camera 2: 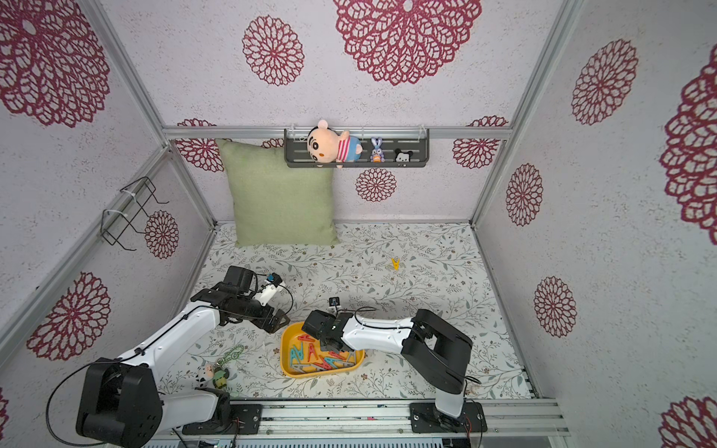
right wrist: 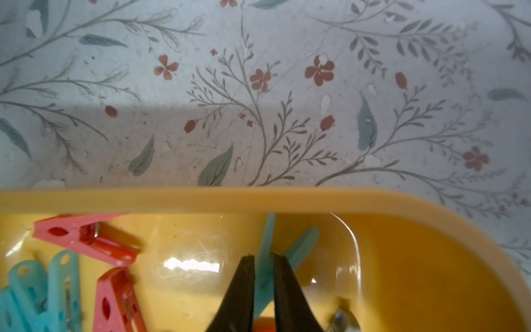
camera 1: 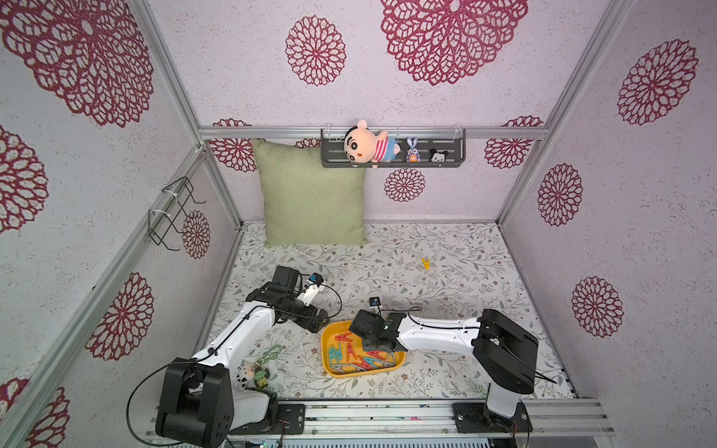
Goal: Take the clothespins out of the storage box
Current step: Pick up the clothespin from the storage box.
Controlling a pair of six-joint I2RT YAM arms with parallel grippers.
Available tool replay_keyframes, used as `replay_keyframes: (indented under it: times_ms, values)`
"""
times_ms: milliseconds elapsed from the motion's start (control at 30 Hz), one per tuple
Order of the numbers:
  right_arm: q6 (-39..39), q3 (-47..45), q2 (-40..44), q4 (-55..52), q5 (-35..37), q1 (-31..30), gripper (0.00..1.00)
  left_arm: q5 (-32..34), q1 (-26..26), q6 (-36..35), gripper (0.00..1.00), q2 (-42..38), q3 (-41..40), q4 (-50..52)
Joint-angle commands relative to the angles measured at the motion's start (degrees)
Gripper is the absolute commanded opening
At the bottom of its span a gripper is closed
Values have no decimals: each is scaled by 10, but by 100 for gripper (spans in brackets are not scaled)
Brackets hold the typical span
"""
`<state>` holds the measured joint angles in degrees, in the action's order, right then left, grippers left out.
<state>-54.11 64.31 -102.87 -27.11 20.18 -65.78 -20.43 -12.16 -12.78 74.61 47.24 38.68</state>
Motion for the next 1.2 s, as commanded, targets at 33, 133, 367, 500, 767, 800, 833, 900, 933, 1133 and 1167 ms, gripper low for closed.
replay_keyframes:
  times_ms: [33,133,367,500,767,800,833,900,933,1133,1167]
  values:
    - [-10,5,-9,-10,18,-6,19,-5,-8,0,98,-1,0,-1]
    - [-11,4,-14,-8,20,-8,18,-5,-8,-1,98,-1,-1,-1]
    - [-12,5,-21,-2,21,-12,18,-6,-8,-1,98,-1,-1,0]
    - [-14,5,-21,-3,23,-13,7,-5,-9,-1,98,-2,-2,0]
    - [-4,12,14,-12,35,-22,0,-4,-9,-1,97,0,-2,0]
    - [-2,15,22,-14,37,-25,0,-4,-10,-1,98,0,-1,0]
    - [2,18,33,-18,41,-28,0,-5,-9,-1,98,0,-1,-1]
    - [10,25,55,-22,45,-35,0,-6,-10,-1,98,1,-1,0]
    - [14,27,65,-23,46,-36,0,-5,-11,-1,98,1,-1,-1]
    - [31,27,140,-28,45,-36,0,-3,-13,-1,97,4,0,1]
    - [35,27,153,-29,49,-35,0,-3,-13,-1,98,4,0,1]
